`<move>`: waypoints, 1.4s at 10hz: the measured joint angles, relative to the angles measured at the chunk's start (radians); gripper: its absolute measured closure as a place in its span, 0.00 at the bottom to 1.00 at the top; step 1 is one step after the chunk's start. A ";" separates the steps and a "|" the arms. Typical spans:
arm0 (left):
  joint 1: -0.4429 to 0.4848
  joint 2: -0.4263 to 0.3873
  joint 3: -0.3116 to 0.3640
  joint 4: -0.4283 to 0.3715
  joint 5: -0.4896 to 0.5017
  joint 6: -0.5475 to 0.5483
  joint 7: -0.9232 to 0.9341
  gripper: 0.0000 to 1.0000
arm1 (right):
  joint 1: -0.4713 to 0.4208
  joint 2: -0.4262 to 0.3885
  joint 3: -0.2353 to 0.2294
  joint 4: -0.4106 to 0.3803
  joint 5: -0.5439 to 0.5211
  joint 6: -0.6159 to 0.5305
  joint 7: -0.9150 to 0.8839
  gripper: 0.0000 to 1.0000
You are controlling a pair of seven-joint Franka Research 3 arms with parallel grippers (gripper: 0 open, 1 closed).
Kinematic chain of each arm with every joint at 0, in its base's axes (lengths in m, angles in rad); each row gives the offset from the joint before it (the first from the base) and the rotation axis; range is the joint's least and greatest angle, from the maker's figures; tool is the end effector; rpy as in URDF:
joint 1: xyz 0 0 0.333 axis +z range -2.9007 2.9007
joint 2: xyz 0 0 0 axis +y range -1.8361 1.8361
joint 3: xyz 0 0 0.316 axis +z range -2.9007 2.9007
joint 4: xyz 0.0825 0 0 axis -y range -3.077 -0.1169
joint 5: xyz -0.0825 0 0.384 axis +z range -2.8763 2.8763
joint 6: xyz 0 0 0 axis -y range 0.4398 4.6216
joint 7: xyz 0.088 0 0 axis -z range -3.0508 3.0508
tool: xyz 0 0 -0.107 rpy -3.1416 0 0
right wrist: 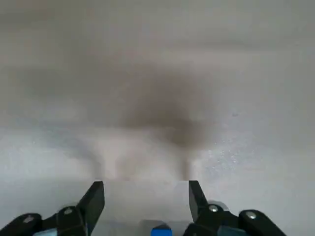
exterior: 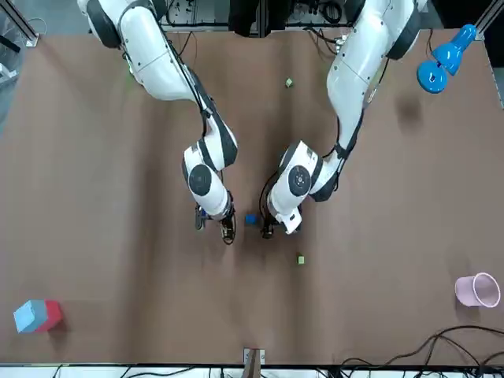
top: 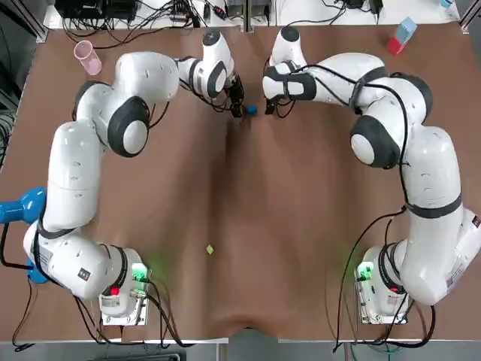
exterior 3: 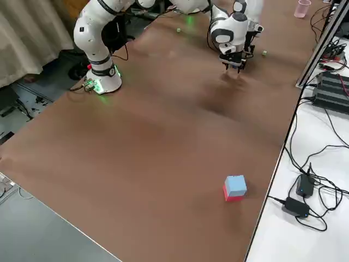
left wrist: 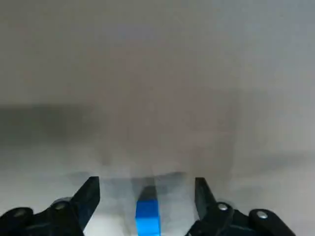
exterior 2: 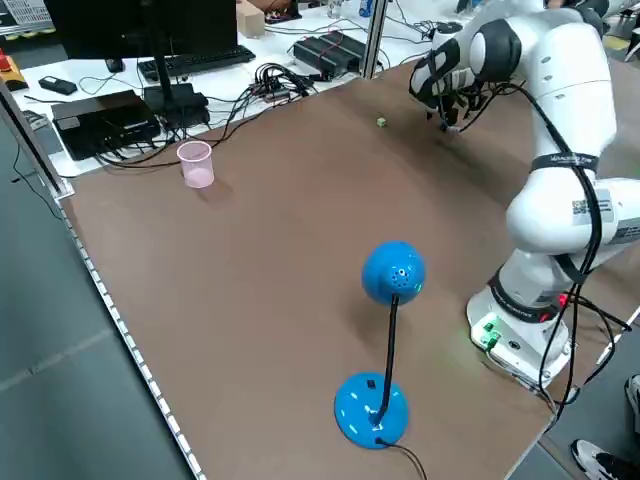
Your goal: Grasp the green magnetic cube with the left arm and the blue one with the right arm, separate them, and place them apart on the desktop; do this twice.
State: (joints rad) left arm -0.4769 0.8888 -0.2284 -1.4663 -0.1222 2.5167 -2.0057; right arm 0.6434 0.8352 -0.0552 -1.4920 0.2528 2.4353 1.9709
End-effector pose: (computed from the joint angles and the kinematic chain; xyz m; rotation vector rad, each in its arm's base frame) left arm 0.5803 -0.4496 0.1756 2.1306 1.9691 -0.3004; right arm 0.5987 0.4085 0.1842 -2.1430 2.0902 0.1456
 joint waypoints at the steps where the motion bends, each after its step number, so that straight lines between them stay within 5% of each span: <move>1: -0.005 0.003 0.000 0.001 0.000 0.006 -0.011 0.14 | 0.000 -0.001 -0.002 -0.001 0.000 0.000 -0.001 0.22; 14: -0.033 0.021 -0.001 0.003 -0.001 0.056 -0.048 0.30 | 0.009 -0.008 -0.002 -0.012 0.000 0.000 -0.002 0.22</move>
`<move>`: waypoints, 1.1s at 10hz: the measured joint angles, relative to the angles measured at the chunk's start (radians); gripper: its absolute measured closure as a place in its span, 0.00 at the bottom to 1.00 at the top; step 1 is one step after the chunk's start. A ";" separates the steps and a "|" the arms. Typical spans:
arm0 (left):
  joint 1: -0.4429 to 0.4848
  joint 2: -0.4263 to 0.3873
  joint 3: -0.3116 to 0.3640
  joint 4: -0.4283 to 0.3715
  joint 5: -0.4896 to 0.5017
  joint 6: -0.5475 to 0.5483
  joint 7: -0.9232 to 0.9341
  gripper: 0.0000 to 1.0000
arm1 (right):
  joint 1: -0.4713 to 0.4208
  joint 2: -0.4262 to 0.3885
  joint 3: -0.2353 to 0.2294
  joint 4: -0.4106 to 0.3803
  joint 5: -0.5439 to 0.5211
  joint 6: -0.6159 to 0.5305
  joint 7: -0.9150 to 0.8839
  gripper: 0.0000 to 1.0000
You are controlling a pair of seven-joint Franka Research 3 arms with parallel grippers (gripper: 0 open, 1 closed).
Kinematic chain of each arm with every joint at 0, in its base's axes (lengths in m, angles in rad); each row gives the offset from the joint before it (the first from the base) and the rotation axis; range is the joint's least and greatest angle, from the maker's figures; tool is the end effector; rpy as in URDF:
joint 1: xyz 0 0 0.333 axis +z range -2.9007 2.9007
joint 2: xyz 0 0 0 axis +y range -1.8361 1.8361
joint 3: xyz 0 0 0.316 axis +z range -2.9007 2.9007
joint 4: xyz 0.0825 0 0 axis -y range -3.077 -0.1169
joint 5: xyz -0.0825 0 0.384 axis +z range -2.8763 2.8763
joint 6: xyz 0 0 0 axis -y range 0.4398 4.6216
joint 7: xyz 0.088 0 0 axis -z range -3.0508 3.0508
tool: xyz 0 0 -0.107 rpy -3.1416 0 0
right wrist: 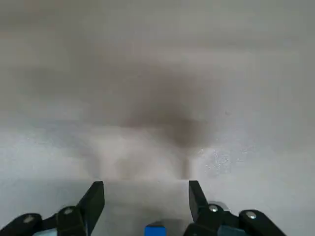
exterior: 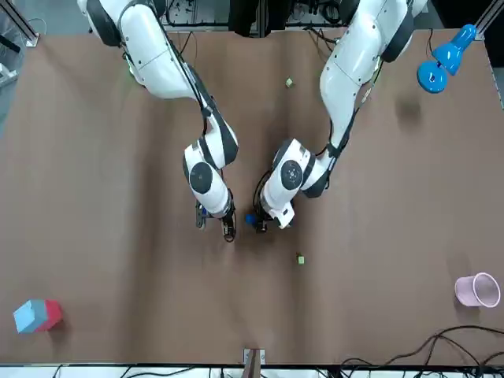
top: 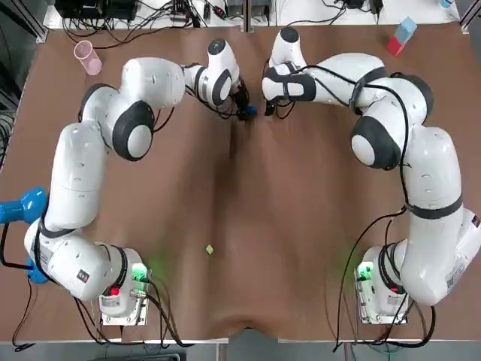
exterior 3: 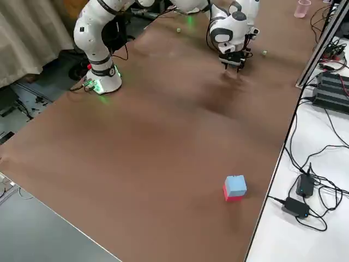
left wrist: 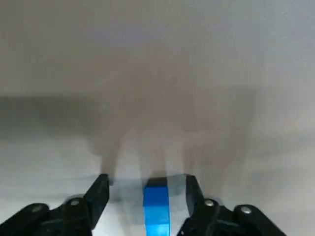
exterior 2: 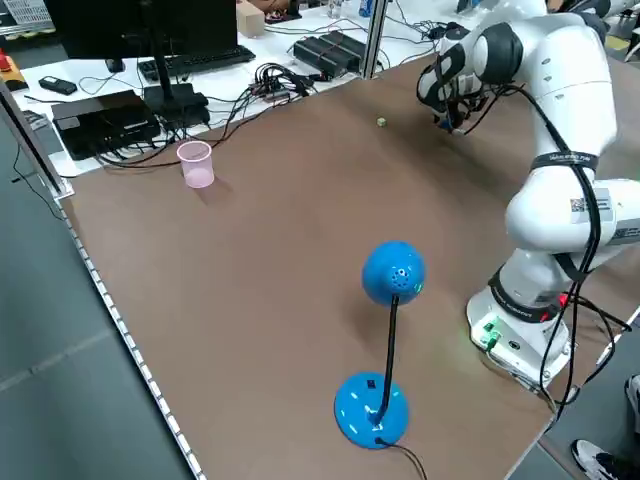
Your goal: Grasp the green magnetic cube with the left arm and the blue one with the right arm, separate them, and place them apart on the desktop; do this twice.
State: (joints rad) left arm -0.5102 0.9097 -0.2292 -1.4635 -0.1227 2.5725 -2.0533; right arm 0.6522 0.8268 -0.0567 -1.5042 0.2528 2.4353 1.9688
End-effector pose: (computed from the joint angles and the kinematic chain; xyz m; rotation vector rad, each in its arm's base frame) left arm 0.5676 -0.4691 0.1674 2.0857 1.9760 -0.2990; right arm 0.5937 0.4115 0.1850 -2.1555 2.0832 0.1462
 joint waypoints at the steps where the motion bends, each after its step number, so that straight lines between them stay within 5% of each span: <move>1: 0.000 0.000 0.000 0.000 0.000 0.003 -0.001 0.31 | 0.000 0.000 0.000 0.000 0.000 0.000 0.000 0.22; 11: -0.010 0.000 -0.001 0.004 0.000 0.009 -0.003 0.55 | 0.004 -0.003 0.002 0.000 0.000 0.000 0.000 0.22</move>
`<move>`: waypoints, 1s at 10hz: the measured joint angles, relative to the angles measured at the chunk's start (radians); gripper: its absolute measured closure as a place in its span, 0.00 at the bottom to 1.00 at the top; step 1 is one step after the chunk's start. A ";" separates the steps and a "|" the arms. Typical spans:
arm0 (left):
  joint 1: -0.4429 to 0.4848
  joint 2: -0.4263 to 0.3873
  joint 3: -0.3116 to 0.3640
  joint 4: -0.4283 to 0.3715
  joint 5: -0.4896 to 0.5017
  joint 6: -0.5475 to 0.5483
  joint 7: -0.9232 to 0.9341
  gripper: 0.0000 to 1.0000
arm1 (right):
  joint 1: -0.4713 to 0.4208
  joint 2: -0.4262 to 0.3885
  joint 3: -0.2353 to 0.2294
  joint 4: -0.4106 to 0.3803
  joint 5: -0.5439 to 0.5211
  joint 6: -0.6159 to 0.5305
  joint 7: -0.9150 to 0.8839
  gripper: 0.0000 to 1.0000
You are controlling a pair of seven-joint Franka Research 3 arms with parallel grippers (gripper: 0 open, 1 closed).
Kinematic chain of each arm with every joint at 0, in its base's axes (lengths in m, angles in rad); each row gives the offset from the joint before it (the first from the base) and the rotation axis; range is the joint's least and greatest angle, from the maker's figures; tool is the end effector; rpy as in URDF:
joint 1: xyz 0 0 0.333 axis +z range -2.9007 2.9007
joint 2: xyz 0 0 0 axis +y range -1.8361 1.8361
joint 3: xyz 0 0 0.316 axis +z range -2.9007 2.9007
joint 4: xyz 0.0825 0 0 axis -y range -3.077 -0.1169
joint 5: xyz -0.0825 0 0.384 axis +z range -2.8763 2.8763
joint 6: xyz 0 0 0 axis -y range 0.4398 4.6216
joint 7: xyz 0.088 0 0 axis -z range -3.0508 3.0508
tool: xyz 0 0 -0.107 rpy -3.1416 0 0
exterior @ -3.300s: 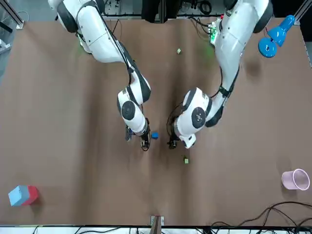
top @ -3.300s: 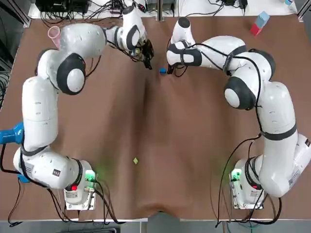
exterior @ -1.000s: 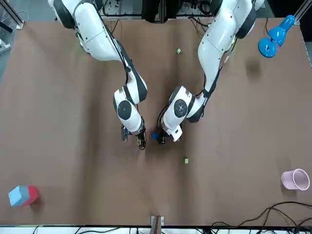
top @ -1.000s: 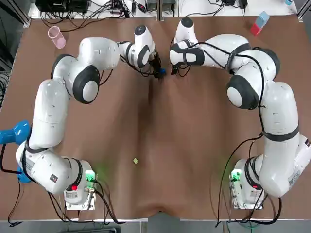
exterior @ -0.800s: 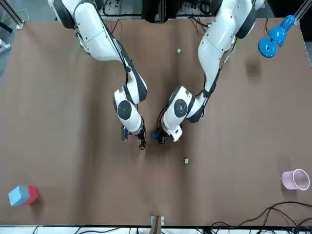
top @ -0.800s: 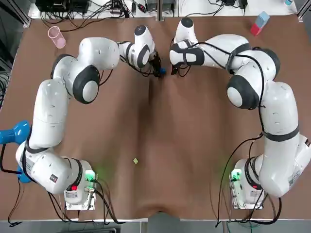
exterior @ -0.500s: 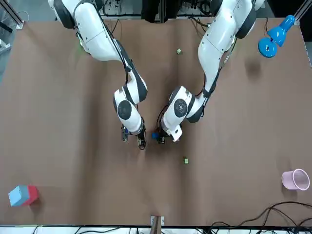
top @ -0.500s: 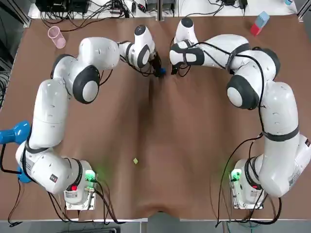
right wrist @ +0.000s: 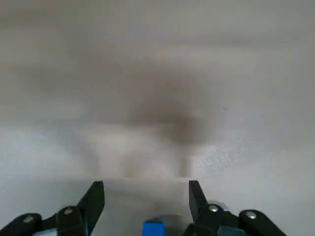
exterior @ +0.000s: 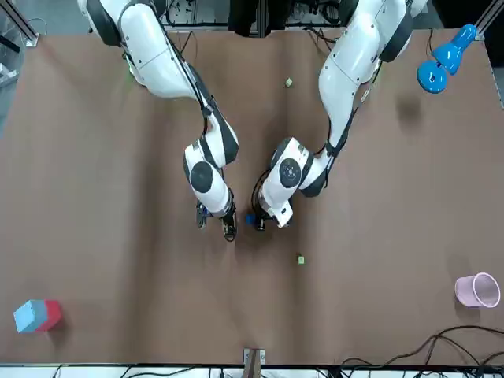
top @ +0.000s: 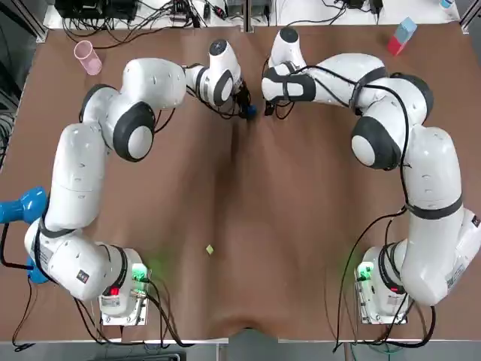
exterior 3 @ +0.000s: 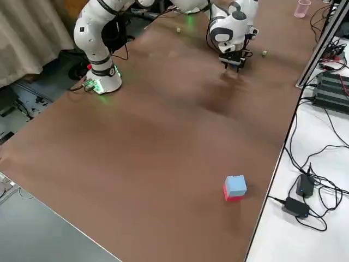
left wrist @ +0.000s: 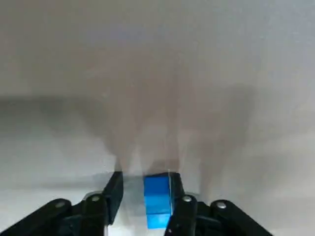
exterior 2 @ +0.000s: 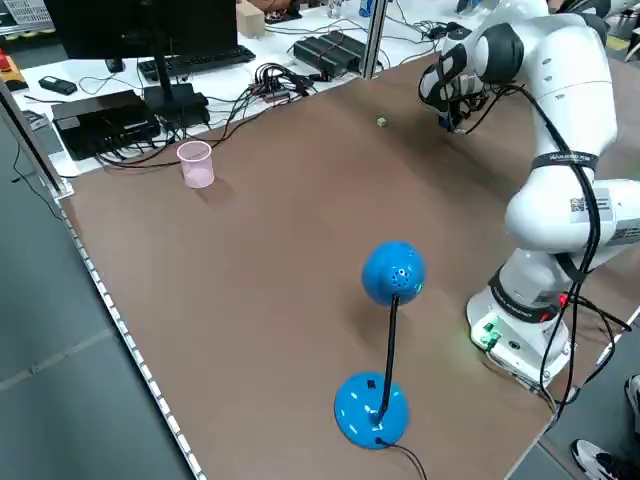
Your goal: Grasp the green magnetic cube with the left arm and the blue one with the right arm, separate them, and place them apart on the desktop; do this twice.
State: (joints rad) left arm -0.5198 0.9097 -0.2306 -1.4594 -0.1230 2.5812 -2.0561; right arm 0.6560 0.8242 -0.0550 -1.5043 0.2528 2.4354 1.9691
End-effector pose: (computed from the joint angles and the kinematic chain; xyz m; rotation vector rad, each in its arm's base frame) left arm 0.5645 -0.4759 0.1702 2.0833 1.9621 -0.2979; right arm 0.5918 0.4148 0.1868 -2.1586 2.0763 0.1479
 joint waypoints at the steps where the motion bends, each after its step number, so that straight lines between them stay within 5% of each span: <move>1: 0.000 0.000 0.000 0.000 0.000 0.000 0.000 0.57 | 0.001 0.000 0.000 0.000 0.000 0.000 0.000 0.22; 4: -0.002 -0.001 -0.002 0.001 0.000 -0.001 0.000 0.75 | 0.003 0.000 0.001 0.000 0.000 0.002 0.003 0.22; 10: -0.002 0.000 0.001 0.003 0.000 0.001 0.008 0.77 | 0.027 0.002 0.038 -0.010 0.031 0.044 0.049 0.22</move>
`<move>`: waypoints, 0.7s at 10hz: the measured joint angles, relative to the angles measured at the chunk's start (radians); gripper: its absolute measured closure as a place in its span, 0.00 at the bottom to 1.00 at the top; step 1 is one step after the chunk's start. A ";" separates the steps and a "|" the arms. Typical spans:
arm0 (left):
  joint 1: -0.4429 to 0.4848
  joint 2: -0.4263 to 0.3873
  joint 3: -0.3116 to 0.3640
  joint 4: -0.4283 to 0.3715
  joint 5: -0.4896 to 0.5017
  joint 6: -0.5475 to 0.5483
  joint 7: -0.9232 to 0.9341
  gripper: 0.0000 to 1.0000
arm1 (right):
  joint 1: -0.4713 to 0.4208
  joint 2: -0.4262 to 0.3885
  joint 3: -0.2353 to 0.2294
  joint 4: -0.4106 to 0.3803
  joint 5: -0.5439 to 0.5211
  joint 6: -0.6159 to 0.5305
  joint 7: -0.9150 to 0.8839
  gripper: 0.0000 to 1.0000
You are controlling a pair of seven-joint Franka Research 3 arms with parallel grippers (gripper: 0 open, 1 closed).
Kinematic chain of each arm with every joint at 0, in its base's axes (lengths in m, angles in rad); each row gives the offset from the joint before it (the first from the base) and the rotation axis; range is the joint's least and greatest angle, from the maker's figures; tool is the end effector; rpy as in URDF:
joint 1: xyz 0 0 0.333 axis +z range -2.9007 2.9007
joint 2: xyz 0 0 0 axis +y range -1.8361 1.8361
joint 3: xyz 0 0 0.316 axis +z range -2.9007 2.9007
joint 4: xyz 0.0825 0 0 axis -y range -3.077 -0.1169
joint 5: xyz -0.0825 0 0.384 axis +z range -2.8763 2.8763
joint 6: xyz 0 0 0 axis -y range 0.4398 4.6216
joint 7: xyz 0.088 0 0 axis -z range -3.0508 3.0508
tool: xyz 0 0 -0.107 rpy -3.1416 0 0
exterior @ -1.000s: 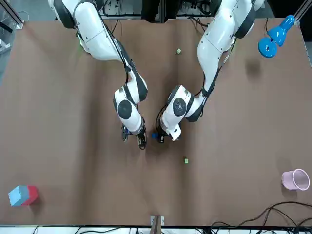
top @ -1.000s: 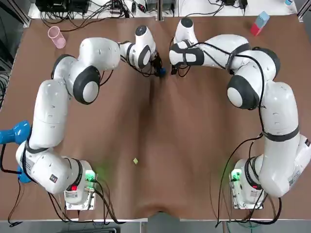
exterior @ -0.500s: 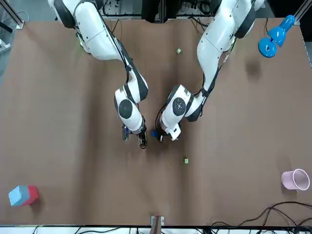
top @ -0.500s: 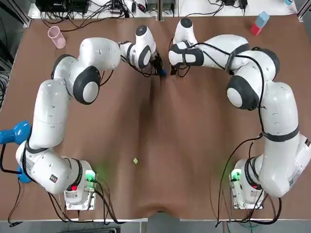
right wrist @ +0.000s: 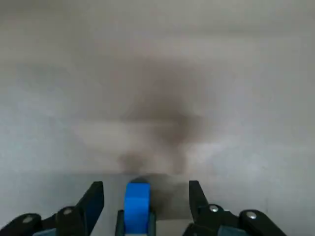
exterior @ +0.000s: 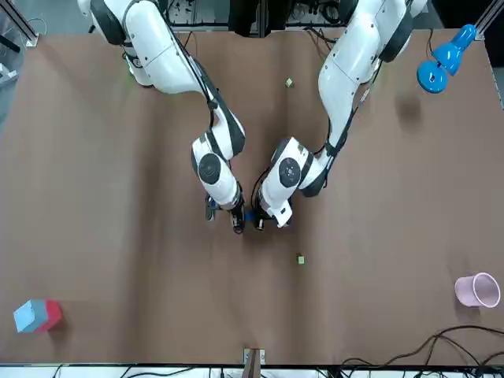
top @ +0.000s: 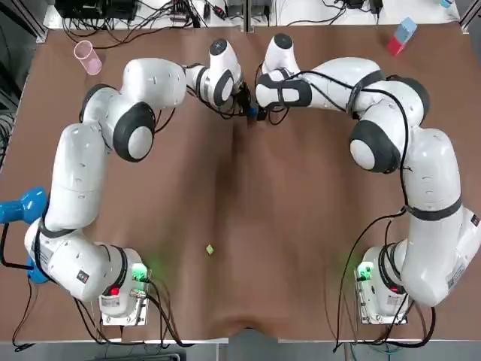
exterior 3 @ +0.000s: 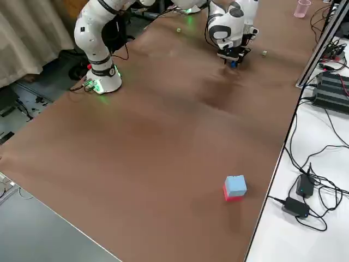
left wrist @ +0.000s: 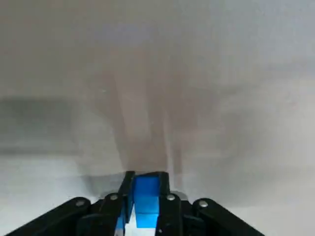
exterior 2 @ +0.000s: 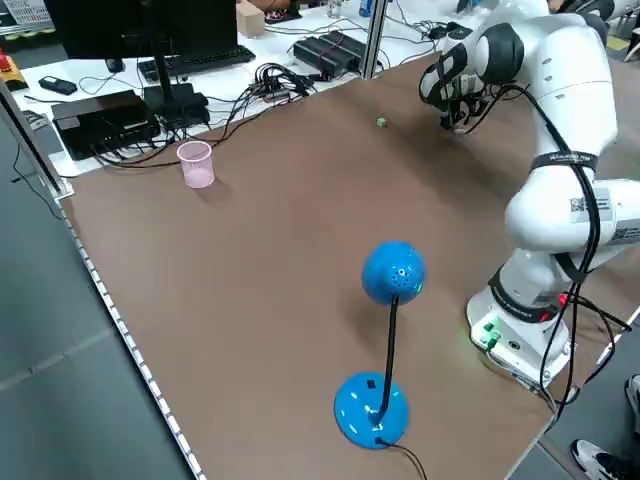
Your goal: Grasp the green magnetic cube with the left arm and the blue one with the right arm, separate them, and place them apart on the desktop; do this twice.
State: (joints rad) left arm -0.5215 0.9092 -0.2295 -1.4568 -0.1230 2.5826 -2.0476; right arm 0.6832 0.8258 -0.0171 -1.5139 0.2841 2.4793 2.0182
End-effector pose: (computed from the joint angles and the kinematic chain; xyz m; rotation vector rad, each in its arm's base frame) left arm 0.5650 -0.4767 0.1717 2.0892 1.9493 -0.2935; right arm 0.5682 0.4479 0.1851 -2.1052 2.0785 0.2101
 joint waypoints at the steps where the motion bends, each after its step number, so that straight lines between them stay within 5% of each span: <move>1: 0.000 0.000 0.000 0.000 0.000 0.000 0.000 0.77 | 0.003 0.004 0.001 -0.001 0.011 0.005 0.001 0.22; 4: 0.000 0.000 0.000 0.000 0.000 0.000 0.000 0.77 | 0.004 0.019 0.002 -0.001 0.042 0.072 0.003 0.23; 7: 0.000 0.000 0.000 0.000 0.000 0.000 0.000 0.77 | 0.005 0.021 0.002 -0.001 0.046 0.083 0.003 0.37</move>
State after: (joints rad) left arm -0.5215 0.9095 -0.2291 -1.4564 -0.1230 2.5829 -2.0474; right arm 0.6878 0.8472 -0.0149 -1.5152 0.3304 2.5624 2.0211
